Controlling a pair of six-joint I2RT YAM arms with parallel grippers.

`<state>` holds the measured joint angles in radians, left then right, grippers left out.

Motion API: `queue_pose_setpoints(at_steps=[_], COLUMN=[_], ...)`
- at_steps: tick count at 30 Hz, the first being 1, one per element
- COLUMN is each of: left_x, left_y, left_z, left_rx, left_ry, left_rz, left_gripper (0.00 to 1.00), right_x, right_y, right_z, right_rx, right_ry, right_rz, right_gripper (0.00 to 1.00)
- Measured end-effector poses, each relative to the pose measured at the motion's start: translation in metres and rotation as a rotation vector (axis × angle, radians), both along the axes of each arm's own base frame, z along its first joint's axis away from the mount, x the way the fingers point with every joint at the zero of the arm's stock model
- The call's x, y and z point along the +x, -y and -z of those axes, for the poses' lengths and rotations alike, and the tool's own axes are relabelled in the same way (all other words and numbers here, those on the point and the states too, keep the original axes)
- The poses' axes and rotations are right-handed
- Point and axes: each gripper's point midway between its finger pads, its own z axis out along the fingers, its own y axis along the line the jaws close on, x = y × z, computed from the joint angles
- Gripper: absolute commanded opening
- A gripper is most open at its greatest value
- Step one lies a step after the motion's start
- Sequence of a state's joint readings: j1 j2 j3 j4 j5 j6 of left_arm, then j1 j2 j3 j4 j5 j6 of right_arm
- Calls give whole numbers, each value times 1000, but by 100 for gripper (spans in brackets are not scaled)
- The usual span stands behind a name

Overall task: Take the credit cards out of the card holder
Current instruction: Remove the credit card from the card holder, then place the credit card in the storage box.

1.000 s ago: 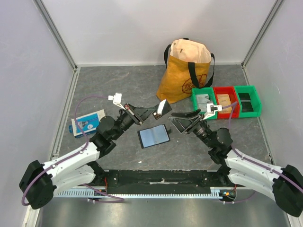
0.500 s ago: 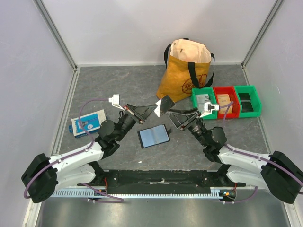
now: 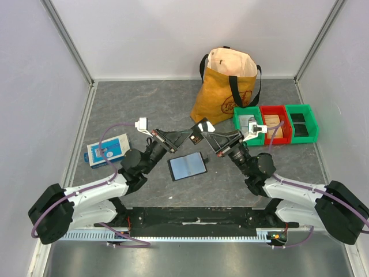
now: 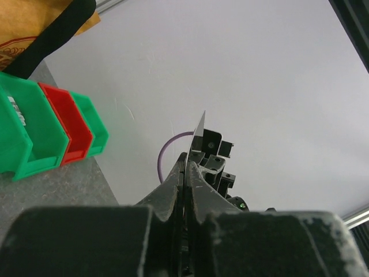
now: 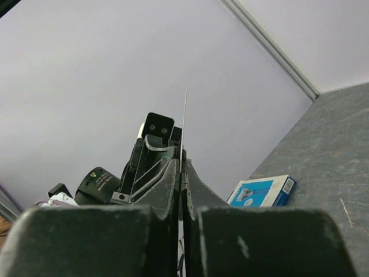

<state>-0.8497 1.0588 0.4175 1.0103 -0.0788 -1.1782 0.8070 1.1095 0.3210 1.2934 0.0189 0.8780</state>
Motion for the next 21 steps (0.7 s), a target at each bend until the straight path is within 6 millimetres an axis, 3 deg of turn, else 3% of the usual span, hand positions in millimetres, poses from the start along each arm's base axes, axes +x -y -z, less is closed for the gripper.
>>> queue_pose_setpoints(at_steps=[4, 7, 11, 21], left_x=[1, 3, 10, 61], left_y=[0, -2, -20, -97], left_z=[3, 10, 16, 45], left_rx=[-1, 18, 75, 420], left_ry=[-18, -53, -84, -152], left_rz=[-2, -12, -62, -158], left_gripper=[57, 73, 81, 92], right_x=[0, 1, 12, 66], right_y=[1, 6, 27, 117], right_z=[-1, -2, -3, 23], right_rx=[5, -5, -23, -207], right_ry=[-9, -18, -43, -225], right_rz=[1, 19, 90, 426], right_gripper=[0, 0, 0, 0])
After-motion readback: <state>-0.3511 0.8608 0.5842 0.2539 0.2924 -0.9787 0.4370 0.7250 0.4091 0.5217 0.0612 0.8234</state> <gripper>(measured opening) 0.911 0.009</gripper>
